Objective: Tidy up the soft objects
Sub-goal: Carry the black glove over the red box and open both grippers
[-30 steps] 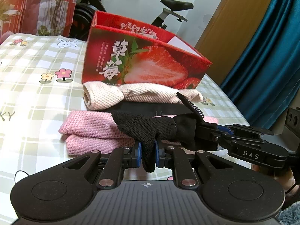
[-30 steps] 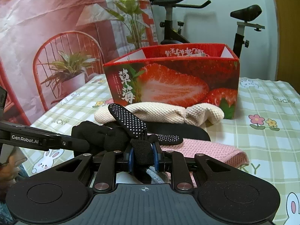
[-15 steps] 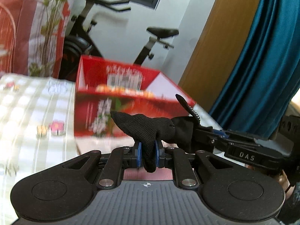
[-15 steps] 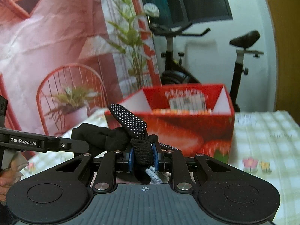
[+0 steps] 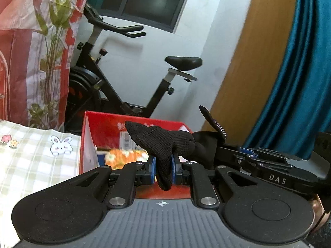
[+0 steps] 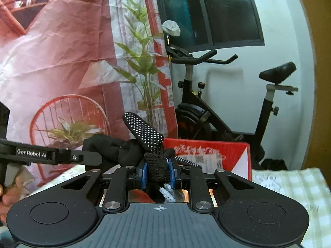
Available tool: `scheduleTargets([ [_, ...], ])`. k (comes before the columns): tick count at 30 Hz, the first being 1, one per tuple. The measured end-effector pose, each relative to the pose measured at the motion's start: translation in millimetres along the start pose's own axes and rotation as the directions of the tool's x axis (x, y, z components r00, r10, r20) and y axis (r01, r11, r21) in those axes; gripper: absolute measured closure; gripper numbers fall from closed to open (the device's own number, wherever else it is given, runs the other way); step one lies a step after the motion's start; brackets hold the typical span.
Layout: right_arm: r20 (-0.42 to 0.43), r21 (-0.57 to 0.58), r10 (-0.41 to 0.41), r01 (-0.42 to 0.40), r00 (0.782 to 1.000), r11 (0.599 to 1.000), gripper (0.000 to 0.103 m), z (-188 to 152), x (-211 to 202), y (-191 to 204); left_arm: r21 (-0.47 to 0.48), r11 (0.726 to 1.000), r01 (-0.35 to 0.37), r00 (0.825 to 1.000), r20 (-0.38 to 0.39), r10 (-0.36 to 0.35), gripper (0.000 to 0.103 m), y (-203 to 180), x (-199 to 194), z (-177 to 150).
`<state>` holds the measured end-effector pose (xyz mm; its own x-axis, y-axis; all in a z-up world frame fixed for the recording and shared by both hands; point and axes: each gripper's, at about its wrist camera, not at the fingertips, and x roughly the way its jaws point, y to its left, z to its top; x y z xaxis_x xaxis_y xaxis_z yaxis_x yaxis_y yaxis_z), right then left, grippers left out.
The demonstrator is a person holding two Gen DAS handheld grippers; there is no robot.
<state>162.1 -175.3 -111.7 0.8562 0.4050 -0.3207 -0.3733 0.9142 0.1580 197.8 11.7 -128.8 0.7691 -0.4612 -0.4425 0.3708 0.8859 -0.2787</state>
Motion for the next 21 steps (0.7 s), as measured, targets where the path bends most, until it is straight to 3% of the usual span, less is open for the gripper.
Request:
scheduleTargets([
  [10,-0.152,-0.029,-0.090,0.086,0.984,0.996,0.084,29,103,-32,-0.058,0.996,-0.061,0.995,-0.088,0.056,0.087,33,74,38],
  [13,-0.241,-0.019,-0.107,0.106,0.965,0.994,0.084,26,138,-41,-0.080,0.994,-0.069,0.989,-0.136,0.058,0.087,44,93,40],
  [18,-0.401,-0.055,-0.130,0.118,0.907,0.991,0.085,12,181,-39,-0.076,0.993,-0.093,0.974,-0.213,0.075,0.087,53,113,29],
  [21,-0.403,0.006,-0.134,0.149,0.905,0.989,0.084,12,191,-42,-0.096,0.990,-0.104,0.973,-0.216,0.081,0.087,61,119,28],
])
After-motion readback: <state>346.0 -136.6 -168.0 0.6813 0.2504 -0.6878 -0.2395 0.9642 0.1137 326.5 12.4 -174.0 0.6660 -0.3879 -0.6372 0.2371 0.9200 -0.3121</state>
